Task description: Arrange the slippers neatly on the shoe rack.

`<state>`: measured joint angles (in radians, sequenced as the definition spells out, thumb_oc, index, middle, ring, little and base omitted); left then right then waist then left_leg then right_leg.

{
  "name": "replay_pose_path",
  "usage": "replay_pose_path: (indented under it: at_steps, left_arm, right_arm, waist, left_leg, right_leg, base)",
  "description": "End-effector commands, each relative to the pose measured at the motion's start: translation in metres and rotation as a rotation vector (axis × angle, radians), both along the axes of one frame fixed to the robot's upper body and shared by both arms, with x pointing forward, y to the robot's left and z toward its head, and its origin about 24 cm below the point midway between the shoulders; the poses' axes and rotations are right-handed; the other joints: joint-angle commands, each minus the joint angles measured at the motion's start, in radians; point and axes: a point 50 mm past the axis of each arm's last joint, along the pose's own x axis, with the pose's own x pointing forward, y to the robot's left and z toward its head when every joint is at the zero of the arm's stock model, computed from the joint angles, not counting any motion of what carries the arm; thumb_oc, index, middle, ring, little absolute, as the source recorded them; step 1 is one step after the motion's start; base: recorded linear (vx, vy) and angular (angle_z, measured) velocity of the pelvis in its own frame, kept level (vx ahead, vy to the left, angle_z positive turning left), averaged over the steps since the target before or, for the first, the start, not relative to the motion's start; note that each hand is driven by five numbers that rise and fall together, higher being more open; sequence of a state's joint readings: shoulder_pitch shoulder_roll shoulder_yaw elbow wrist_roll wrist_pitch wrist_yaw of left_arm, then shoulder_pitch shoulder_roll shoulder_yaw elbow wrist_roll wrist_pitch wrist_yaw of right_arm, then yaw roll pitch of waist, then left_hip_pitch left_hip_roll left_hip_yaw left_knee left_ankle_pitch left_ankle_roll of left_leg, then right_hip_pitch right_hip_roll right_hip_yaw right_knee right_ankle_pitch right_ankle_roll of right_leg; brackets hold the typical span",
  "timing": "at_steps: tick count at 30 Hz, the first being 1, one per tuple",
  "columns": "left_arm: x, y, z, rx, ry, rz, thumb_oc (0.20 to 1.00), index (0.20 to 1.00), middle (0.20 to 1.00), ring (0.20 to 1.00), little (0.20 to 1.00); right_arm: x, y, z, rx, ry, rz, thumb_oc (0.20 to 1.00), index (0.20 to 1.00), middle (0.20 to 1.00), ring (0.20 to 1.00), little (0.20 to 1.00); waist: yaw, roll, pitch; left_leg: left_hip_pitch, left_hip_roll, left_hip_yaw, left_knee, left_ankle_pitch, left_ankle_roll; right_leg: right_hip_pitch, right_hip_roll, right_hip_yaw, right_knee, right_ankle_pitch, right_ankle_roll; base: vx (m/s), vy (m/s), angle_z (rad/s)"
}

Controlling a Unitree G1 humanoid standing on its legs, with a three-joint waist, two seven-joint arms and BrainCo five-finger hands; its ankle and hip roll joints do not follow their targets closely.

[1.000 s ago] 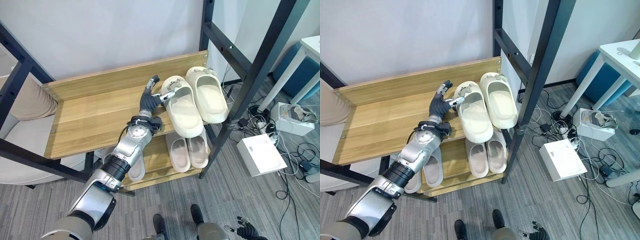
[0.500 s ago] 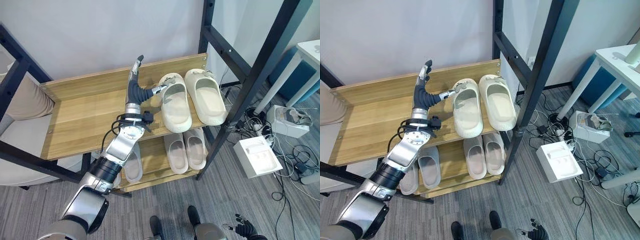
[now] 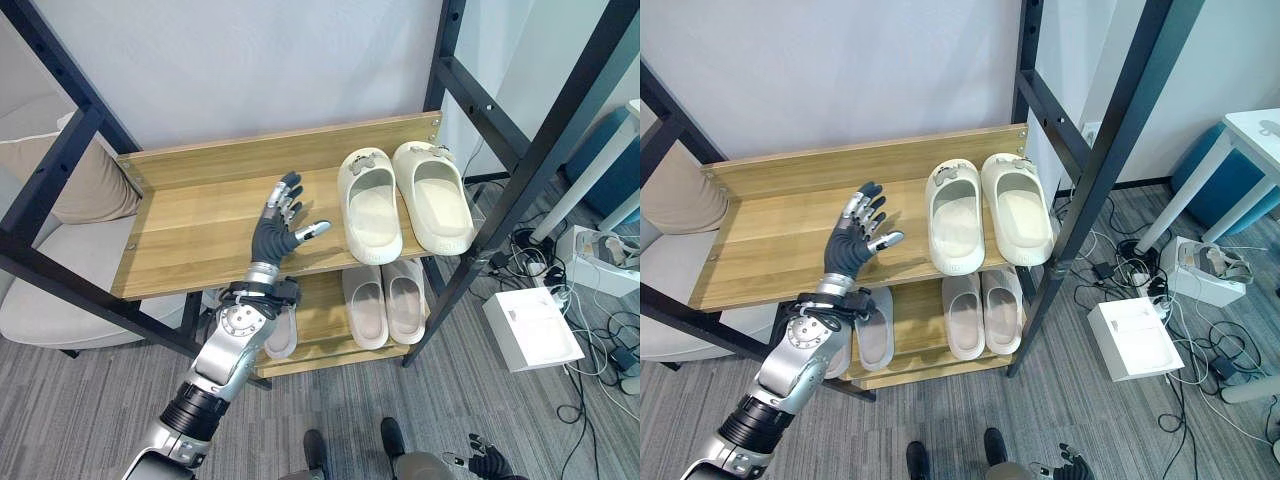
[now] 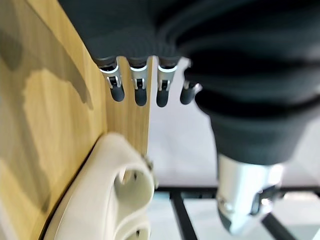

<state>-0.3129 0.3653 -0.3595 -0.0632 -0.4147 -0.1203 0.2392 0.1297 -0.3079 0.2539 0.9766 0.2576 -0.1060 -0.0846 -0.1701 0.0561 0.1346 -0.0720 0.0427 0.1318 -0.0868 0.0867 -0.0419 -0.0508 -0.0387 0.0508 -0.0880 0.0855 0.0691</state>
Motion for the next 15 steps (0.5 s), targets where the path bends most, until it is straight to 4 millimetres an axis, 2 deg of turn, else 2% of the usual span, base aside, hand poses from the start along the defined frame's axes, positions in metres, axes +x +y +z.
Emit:
replay_pose_path:
  at_steps: [1,4,6,7,9,10,15]
  left_arm:
    - [0.015,-0.011,0.032,0.002,-0.125,-0.044,1.0,1.0,1.0,1.0,1.0]
    - [0.017,-0.035,0.033,0.017,-0.114,-0.135,1.0,1.0,1.0,1.0,1.0]
    - [0.017,-0.04,0.033,0.022,-0.112,-0.155,1.0,1.0,1.0,1.0,1.0]
    - [0.018,-0.053,0.032,0.028,-0.098,-0.197,1.0,1.0,1.0,1.0,1.0]
    - [0.02,-0.058,0.03,0.03,-0.089,-0.209,1.0,1.0,1.0,1.0,1.0]
    - [0.022,-0.069,0.029,0.02,-0.065,-0.235,1.0,1.0,1.0,1.0,1.0]
    - [0.027,-0.086,0.031,0.013,-0.047,-0.259,1.0,1.0,1.0,1.0,1.0]
  right_arm:
    - [0.002,-0.003,0.002,0.008,-0.023,-0.048,1.0,1.0,1.0,1.0,1.0]
    - [0.002,-0.002,0.001,0.01,-0.017,-0.047,1.0,1.0,1.0,1.0,1.0]
    - [0.002,-0.003,0.001,0.01,-0.016,-0.047,1.0,1.0,1.0,1.0,1.0]
    - [0.0,-0.003,0.001,0.009,-0.013,-0.05,1.0,1.0,1.0,1.0,1.0]
    - [0.0,-0.003,0.001,0.011,-0.011,-0.05,1.0,1.0,1.0,1.0,1.0]
    - [0.001,-0.003,0.001,0.012,-0.012,-0.05,1.0,1.0,1.0,1.0,1.0]
    - [0.003,-0.004,0.001,0.007,-0.015,-0.054,1.0,1.0,1.0,1.0,1.0]
  waist:
    - [-0.012,-0.027,-0.003]
    - [-0.022,-0.028,-0.004]
    - [-0.023,-0.027,-0.003]
    - [-0.031,-0.027,-0.003]
    - [-0.033,-0.027,-0.003]
    - [-0.039,-0.026,-0.003]
    - [-0.052,-0.021,-0.002]
  left_leg:
    - [0.043,0.056,-0.032,0.0,-0.035,-0.063]
    - [0.044,0.056,-0.028,0.0,-0.037,-0.061]
    - [0.044,0.056,-0.027,0.0,-0.037,-0.06]
    - [0.046,0.056,-0.025,0.0,-0.037,-0.06]
    - [0.047,0.056,-0.024,0.0,-0.038,-0.06]
    - [0.048,0.056,-0.022,0.0,-0.038,-0.06]
    - [0.048,0.058,-0.016,0.0,-0.036,-0.06]
  right_leg:
    - [0.022,-0.022,-0.026,0.001,-0.077,0.045]
    - [0.019,-0.022,-0.022,0.001,-0.075,0.046]
    - [0.019,-0.022,-0.021,0.001,-0.075,0.046]
    - [0.019,-0.022,-0.018,0.001,-0.074,0.047]
    - [0.019,-0.022,-0.017,0.001,-0.074,0.047]
    - [0.018,-0.022,-0.015,0.001,-0.073,0.047]
    - [0.013,-0.022,-0.009,0.001,-0.07,0.049]
  base:
    - [0.0,0.0,0.0]
    - [0.0,0.0,0.0]
    - [0.0,0.0,-0.02]
    - [-0.01,-0.001,-0.05]
    - [0.0,-0.002,0.02]
    - [-0.01,-0.003,0.06]
    - [0.0,0.0,0.01]
